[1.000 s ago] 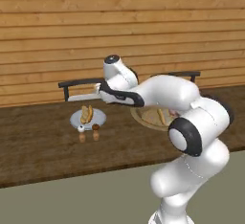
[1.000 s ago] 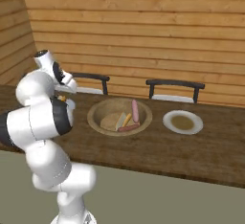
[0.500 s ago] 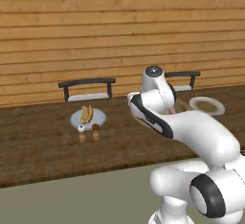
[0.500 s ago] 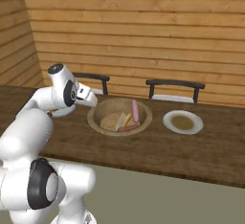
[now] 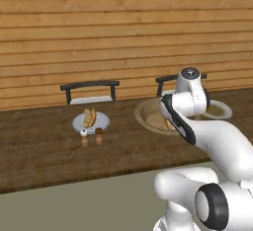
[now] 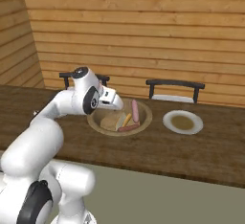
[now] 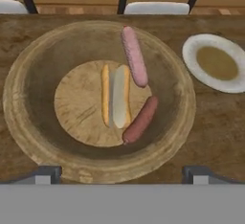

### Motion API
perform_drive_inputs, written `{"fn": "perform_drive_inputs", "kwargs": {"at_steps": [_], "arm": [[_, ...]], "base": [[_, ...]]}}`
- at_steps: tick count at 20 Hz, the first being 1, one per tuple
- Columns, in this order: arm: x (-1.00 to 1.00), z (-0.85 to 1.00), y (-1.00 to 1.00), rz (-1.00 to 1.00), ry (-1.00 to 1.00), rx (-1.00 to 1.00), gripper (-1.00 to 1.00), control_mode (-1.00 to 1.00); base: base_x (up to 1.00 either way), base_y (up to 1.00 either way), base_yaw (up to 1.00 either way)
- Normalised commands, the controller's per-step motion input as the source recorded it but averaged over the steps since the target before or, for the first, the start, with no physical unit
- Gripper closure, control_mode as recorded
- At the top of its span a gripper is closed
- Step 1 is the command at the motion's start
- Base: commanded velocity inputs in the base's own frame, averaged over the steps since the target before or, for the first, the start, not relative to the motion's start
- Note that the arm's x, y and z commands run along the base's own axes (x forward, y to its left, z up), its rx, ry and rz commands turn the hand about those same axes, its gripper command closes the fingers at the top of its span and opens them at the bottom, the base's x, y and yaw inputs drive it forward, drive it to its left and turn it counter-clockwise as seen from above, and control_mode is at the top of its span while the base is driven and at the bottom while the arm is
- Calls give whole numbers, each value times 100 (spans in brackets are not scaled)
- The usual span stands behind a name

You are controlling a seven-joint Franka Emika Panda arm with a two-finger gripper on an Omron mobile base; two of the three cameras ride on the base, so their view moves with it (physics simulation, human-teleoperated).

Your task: Place one bun and one sausage from the bowl on each plate.

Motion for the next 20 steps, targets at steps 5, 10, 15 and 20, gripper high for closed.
{"fn": "perform_drive_inputs", "kwargs": {"at_steps": [5, 10, 15, 20], "arm": [[27, -23, -47, 11, 14, 0, -100, -100], [31, -30, 28, 1, 20, 0, -100, -100], [35, -50, -15, -16, 15, 0, -100, -100], [25, -42, -31, -21, 0, 21, -100, -100]], "base": [[0, 0, 0], [0, 0, 0], [0, 0, 0], [0, 0, 0]]}}
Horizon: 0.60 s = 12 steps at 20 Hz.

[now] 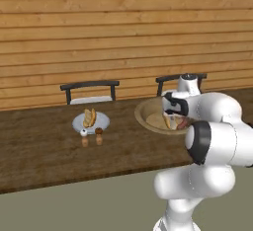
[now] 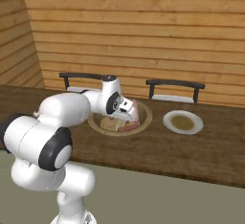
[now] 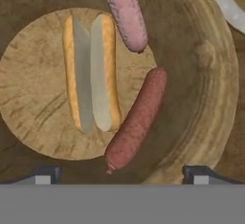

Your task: Place one bun and one sausage from the bowl on each plate.

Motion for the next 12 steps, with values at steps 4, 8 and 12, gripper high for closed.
{"fn": "perform_drive_inputs", "kwargs": {"at_steps": [4, 8, 12], "arm": [[29, 0, 10, -3, 0, 3, -100, -100], [25, -4, 6, 0, 0, 0, -100, -100], [18, -29, 18, 0, 2, 0, -100, -100]], "base": [[0, 0, 0], [0, 0, 0], [0, 0, 0]]}}
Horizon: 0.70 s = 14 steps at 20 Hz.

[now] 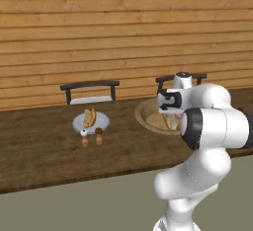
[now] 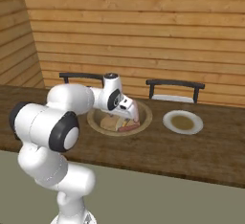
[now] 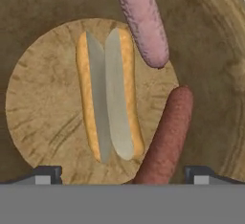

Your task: Place one bun and one sausage from the bowl on each plate.

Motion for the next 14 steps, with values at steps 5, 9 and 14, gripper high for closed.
{"fn": "perform_drive_inputs", "kwargs": {"at_steps": [5, 9, 14], "arm": [[13, -42, 7, 0, 1, 0, -100, -100], [12, -23, -1, 0, 0, 0, -100, -100], [29, -18, 0, 0, 0, 0, -100, -100]], "base": [[0, 0, 0], [0, 0, 0], [0, 0, 0]]}}
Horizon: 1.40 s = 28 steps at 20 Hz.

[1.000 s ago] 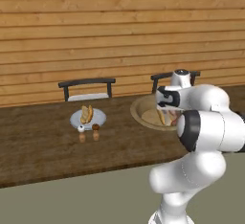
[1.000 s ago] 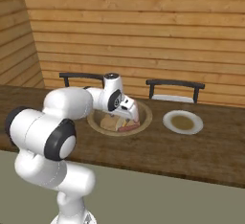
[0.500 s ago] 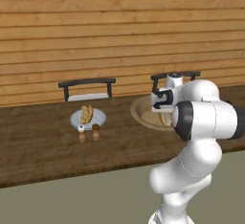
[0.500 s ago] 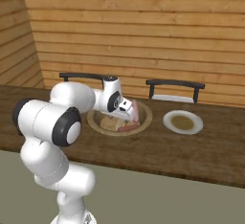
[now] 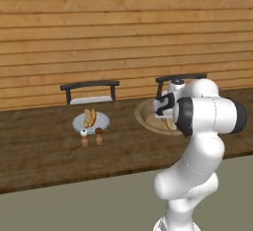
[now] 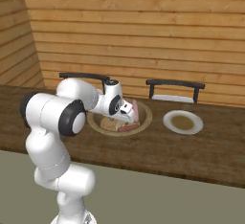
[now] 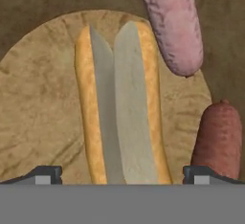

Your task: Place one bun and one sausage from the bowl on each plate.

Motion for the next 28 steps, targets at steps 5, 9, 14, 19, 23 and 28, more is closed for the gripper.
{"fn": "perform_drive_inputs", "kwargs": {"at_steps": [5, 9, 14, 19, 23, 28], "arm": [[28, -23, 0, 0, 0, -1, -100, -100], [15, -23, -3, 0, 0, 0, -100, -100], [3, -19, 0, 0, 0, -1, 100, -100], [0, 2, -1, 0, -4, 0, 100, -100], [-33, 92, -55, -4, -22, 18, 100, -100], [-54, 100, -89, -11, -11, 22, 100, -100]], "base": [[0, 0, 0], [0, 0, 0], [0, 0, 0], [0, 0, 0], [0, 0, 0], [0, 0, 0]]}}
